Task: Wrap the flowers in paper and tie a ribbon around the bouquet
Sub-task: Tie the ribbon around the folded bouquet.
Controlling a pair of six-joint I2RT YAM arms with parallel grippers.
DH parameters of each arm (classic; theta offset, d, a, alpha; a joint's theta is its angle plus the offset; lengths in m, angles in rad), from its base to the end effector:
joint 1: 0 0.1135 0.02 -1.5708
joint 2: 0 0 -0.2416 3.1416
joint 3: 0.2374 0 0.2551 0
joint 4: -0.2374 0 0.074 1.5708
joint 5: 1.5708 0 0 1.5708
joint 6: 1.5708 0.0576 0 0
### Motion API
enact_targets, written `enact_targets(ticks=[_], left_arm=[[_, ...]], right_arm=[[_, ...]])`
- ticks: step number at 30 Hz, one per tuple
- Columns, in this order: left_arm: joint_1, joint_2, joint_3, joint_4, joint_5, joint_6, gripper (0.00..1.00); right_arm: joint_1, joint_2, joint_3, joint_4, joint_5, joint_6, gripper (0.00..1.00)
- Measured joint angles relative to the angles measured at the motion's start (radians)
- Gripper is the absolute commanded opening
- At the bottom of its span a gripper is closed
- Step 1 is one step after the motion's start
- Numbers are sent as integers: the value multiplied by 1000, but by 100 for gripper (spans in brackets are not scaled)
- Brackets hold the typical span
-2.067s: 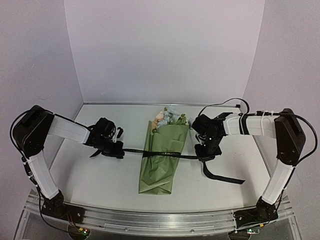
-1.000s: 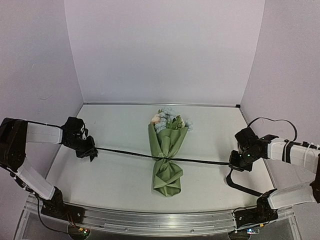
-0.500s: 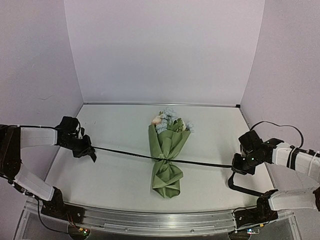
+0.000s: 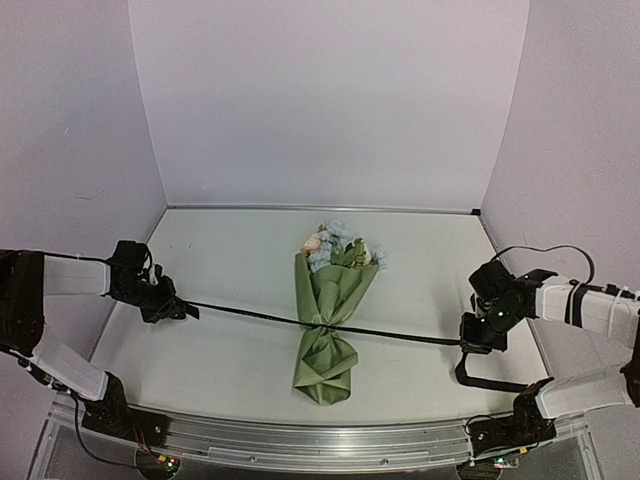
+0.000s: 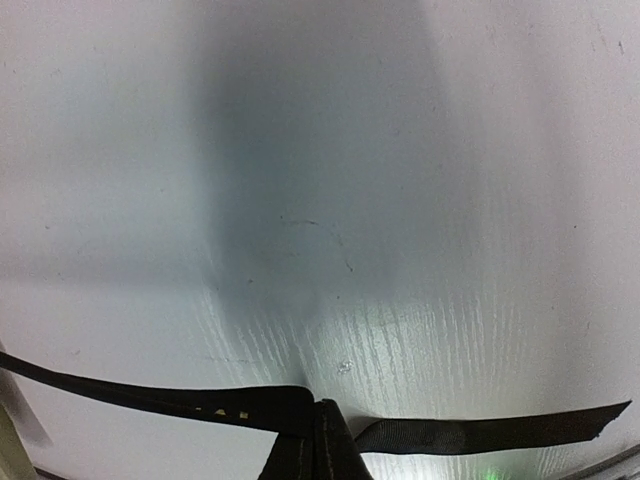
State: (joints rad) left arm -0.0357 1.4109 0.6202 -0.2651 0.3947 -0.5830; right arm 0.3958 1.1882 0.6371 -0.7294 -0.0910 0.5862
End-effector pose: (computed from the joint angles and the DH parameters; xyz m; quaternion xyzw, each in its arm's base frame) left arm 0.2602 -0.0315 0.1073 -0.2082 0.9265 -0.2566 0.1801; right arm 0.1918 0.0858 0.1330 0.0874 0.9846 0.1078 0.1062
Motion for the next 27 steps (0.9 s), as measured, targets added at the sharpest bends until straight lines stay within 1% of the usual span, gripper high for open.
enact_targets(ticks=[7,10,11,13,15,17,18,23,27], left_arm=[[18,20,-48,31,3,0,1],[12,11,-49,33,-7,8,8],[5,6,-48,35,-31,10,11],[-6,-1,-46,39,-82,15,20],[-26,-9,-40,36,-129,20,36],[-55,-17,-24,27,-169,33,47],[-72,-23,-13,21,-190,32,51],[-163,-74,42,-12,-282,53,61],[-270,-103,109,-46,-352,91,64]], right_arm=[[27,84,39,-40,-10,-30,0],[29,89,55,-59,-3,-41,0],[28,92,64,-75,12,-44,0],[22,100,77,-120,51,-49,0],[18,112,86,-162,78,-55,5],[17,124,96,-191,92,-61,11],[17,128,101,-203,94,-65,16],[17,134,122,-232,91,-81,39],[17,130,125,-246,77,-100,48]])
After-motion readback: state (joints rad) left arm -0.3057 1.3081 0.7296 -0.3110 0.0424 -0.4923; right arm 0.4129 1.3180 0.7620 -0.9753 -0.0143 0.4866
